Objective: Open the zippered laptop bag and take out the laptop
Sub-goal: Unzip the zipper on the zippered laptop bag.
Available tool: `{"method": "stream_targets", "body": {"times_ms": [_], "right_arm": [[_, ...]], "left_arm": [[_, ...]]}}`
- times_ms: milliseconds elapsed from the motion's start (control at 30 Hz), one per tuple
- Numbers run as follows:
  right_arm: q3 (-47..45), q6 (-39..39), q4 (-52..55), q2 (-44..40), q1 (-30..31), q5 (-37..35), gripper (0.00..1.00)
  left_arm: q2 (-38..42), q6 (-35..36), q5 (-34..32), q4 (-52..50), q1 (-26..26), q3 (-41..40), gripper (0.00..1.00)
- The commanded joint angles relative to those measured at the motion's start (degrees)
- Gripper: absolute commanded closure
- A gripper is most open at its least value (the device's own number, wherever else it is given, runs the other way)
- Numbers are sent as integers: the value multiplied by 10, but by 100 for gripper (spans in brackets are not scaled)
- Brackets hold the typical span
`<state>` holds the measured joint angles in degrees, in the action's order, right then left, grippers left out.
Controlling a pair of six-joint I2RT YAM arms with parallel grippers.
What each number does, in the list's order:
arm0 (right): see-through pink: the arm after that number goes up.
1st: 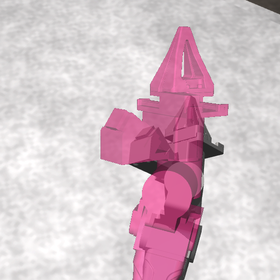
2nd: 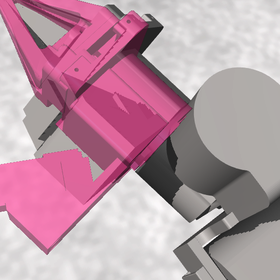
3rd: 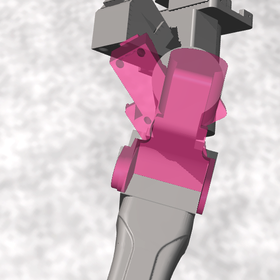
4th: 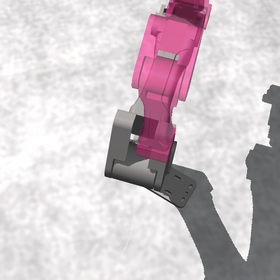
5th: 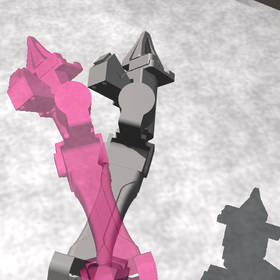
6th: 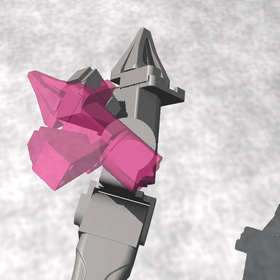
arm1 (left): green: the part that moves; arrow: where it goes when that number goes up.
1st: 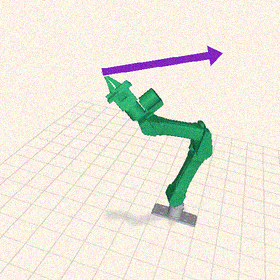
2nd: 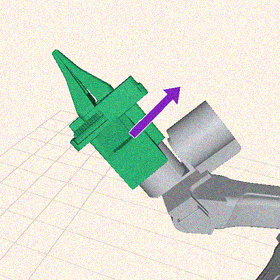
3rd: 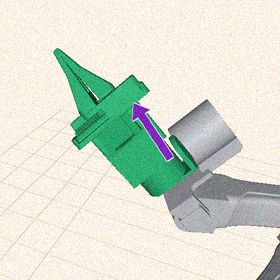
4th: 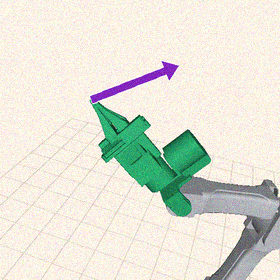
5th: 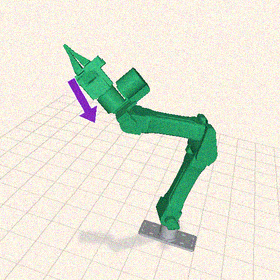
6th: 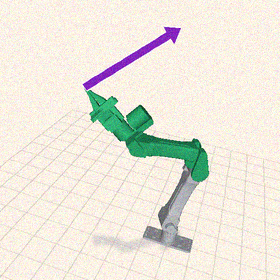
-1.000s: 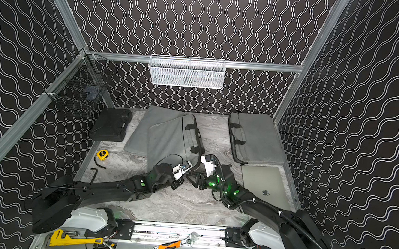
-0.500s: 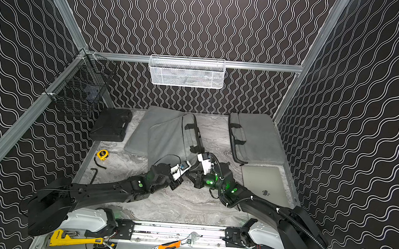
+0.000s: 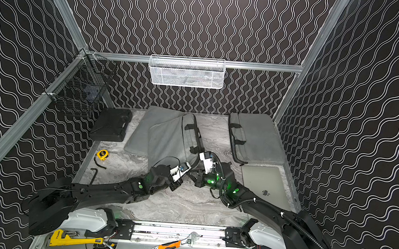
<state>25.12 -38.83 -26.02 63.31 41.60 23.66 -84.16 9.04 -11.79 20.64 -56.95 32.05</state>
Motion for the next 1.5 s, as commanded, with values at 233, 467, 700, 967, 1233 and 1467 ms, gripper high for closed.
{"method": "stream_targets", "body": {"times_ms": [233,467,700,967,1233,1467], "right_arm": [[18,-21,66,-38,-8,-105,100],[48,-34,169,-14,-14,-153,100],[83,56,222,9,-14,-115,100],[146,220,346,21,-13,-86,100],[129,201,311,67,-10,-50,100],[124,211,303,60,-8,-38,100]], "left_arm": [[24,0,15,19,1,-29,100],[28,13,31,8,1,-36,100],[34,16,35,14,1,-47,100],[29,23,22,34,1,-61,98],[14,11,76,48,1,-45,46],[-18,-4,101,68,0,-24,41]]}}
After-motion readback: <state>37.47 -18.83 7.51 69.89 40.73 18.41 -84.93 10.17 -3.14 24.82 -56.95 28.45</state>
